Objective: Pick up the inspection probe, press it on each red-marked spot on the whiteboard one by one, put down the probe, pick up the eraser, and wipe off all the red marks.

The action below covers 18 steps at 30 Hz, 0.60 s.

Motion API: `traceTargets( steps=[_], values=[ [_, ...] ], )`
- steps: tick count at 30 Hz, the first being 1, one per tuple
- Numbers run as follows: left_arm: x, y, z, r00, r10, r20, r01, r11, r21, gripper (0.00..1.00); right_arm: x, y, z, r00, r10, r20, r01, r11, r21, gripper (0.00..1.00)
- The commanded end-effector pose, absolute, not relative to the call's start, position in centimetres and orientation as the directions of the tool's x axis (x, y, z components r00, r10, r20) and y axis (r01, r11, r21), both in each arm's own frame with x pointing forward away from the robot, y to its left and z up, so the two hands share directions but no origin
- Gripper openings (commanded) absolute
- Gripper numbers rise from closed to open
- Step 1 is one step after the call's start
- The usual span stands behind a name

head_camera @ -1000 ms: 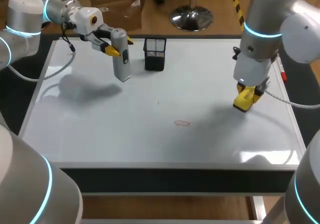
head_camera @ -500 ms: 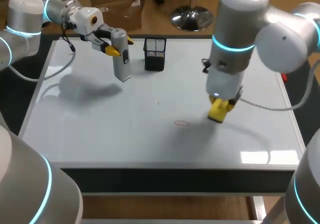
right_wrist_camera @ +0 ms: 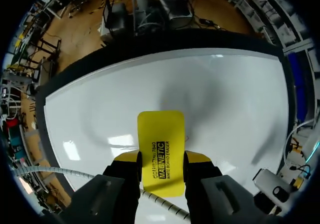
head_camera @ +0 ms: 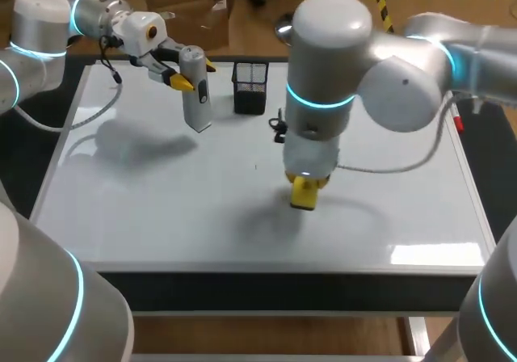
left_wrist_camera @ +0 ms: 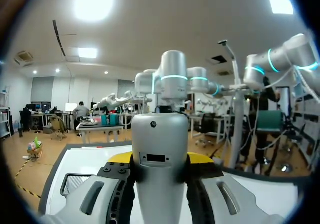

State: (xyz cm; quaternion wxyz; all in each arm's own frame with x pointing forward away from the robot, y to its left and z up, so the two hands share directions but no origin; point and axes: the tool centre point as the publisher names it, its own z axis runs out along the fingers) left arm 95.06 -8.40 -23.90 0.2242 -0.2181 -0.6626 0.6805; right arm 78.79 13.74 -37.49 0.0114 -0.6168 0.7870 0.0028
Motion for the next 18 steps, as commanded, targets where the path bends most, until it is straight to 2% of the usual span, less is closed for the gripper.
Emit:
traceTargets(
  steps=[1, 8, 18],
  values=[
    [95.2, -8.4, -23.8, -0.802, 0.598, 0.001, -0.016, -0.019, -1.000, 0.00, 79.5, 16.2, -38.7, -0.205, -0.979, 0.008, -0.979, 0.205, 0.006, 0.00],
    [95.2, -8.4, -23.8, -0.802, 0.598, 0.001, -0.016, -0.019, -1.000, 0.00, 79.3, 18.4, -39.6, -0.143, -0.990, -0.008, -0.990, 0.143, 0.010, 0.00],
    [95.2, -8.4, -23.8, -0.802, 0.598, 0.001, -0.016, -0.019, -1.000, 0.00, 79.7, 18.9, -41.3, -0.121, -0.992, -0.016, -0.992, 0.121, 0.022, 0.00]
  ],
)
